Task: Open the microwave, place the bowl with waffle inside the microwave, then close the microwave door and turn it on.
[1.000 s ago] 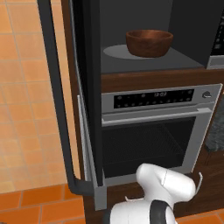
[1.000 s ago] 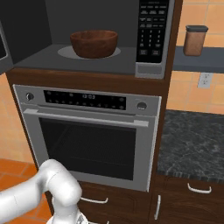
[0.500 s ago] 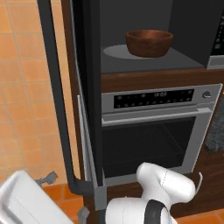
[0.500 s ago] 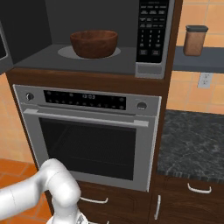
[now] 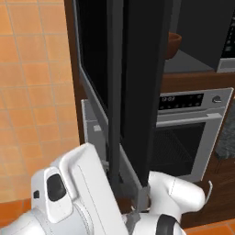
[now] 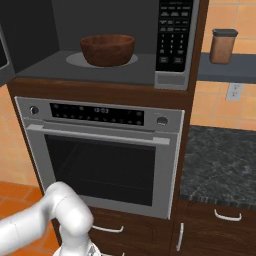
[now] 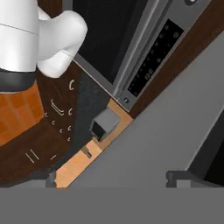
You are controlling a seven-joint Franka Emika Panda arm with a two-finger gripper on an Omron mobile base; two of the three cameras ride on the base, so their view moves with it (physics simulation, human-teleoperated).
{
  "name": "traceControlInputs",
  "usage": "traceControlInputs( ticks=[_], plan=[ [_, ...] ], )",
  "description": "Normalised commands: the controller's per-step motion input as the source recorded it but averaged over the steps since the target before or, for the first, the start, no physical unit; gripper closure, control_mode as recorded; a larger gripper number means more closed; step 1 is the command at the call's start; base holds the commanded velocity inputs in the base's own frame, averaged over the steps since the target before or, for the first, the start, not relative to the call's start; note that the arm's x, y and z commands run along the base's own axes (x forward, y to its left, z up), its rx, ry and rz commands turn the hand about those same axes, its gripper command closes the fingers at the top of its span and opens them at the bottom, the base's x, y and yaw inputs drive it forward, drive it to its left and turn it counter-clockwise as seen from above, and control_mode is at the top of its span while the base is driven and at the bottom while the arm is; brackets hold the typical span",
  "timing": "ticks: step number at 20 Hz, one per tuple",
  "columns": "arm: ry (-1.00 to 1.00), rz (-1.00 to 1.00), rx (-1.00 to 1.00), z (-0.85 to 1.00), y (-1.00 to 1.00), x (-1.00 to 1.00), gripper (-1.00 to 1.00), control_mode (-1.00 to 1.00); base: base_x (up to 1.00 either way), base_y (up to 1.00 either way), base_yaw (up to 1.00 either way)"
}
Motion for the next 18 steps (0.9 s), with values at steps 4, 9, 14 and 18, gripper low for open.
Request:
traceControlInputs(
  ticks=[4,9,14,18],
  plan=[
    [-0.05,-0.16,0.00,0.33,-1.00,0.30,-1.00,-1.00,0.00,0.00,0.00],
    [-0.02,-0.06,0.00,0.28,-1.00,0.55,-1.00,-1.00,0.00,0.00,0.00],
    [0.00,0.03,-0.04,-0.05,-0.95,0.54,-1.00,-1.00,0.00,0.00,0.00],
    [0.00,0.17,-0.26,-0.46,-0.70,0.57,-1.00,-1.00,0.00,0.00,0.00]
  ],
)
